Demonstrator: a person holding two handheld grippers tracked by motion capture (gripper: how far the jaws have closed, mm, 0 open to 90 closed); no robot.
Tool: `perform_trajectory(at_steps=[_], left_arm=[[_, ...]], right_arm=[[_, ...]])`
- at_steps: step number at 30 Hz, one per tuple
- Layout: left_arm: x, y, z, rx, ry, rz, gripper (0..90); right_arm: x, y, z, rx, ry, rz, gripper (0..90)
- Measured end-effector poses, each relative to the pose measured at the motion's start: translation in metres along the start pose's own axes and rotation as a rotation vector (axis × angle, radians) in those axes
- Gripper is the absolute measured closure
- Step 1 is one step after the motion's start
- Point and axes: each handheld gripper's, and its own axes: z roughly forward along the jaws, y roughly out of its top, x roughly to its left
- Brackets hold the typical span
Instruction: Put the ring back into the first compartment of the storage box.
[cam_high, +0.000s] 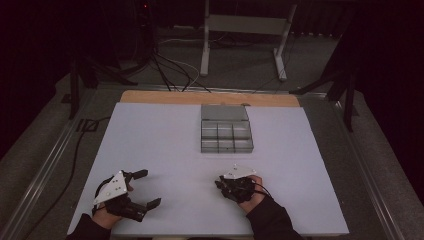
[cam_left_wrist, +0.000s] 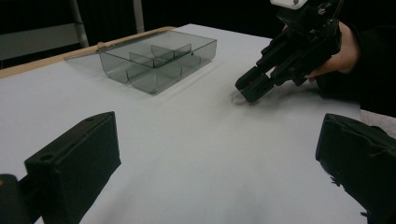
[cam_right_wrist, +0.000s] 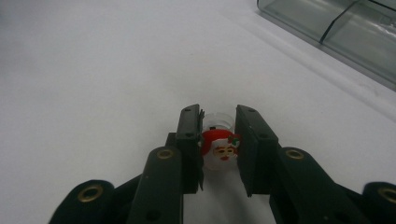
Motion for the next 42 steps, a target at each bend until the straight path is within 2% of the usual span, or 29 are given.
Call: perform_trajectory(at_steps=[8,42], left_arm=[[-0.001,0.0,0.001,0.002,-0.005,-0.002,0.5],[-0.001,0.0,0.001,0.002,-0.005,-0.004,0.5]], right_arm=[[-0.002,0.002,-0.005,0.002,-0.002,0.025,72.0],[0.003,0.021,-0.024,-0.003,0.008,0.018,71.9]])
